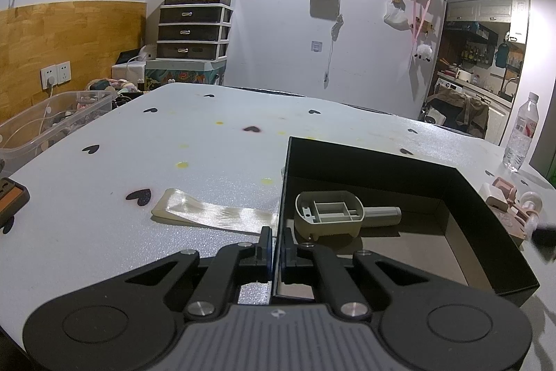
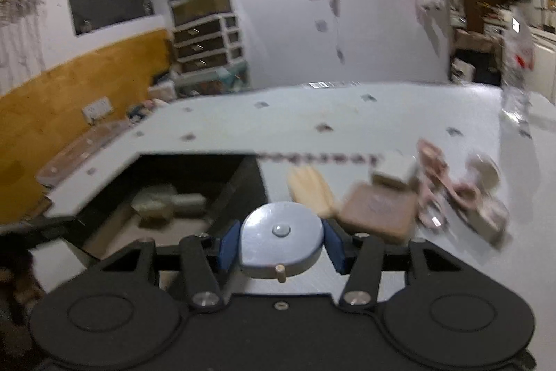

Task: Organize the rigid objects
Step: 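Carry the white tape measure into the black box and release it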

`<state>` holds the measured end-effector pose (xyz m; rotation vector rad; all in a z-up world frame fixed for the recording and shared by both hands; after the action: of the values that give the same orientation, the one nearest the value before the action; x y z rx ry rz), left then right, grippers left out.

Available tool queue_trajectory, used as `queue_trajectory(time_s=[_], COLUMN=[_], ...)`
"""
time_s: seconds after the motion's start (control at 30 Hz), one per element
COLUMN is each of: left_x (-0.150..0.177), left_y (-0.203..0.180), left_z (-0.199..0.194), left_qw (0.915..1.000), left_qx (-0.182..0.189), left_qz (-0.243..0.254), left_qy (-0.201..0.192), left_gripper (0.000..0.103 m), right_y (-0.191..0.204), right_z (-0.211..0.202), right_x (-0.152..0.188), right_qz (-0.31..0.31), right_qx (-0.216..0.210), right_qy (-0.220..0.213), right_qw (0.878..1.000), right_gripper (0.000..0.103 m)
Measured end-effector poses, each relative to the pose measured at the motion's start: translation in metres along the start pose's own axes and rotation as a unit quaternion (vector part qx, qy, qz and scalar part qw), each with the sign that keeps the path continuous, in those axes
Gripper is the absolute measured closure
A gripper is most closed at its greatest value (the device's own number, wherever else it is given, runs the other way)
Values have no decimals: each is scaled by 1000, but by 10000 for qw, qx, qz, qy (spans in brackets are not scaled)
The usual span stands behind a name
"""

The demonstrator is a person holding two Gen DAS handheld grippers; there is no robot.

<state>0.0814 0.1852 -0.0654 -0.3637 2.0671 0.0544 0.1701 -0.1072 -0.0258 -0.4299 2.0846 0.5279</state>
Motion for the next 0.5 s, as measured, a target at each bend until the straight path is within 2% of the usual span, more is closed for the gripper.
queue_trajectory(time_s=[0.2, 0.37, 0.5], left_x=[1, 1, 1], left_y=[-1, -1, -2], left_z=[1, 1, 1], left_qw=[10000, 10000, 10000], left_qx=[-3, -17, 1], left_qz=[11, 21, 12], left_qy=[15, 12, 23], left_gripper=[100, 100, 100], right_y=[39, 67, 79], right_z=[22, 56, 80], right_x=[-25, -30, -36], right_qz=[-429, -807, -1128], right_qx=[-447, -491, -345], right_qy=[84, 375, 522], right_qw=[9980, 9948, 9916], right_gripper=[50, 50, 50])
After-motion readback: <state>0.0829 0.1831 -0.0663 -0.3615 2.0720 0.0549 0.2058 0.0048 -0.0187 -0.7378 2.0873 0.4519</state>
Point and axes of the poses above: each gripper's, at about its wrist camera, not at the fingertips, and z roughly the way its jaws point, y to its left, x to its underside, the point moved 5 cm from there along z, roughly the way its jaws point
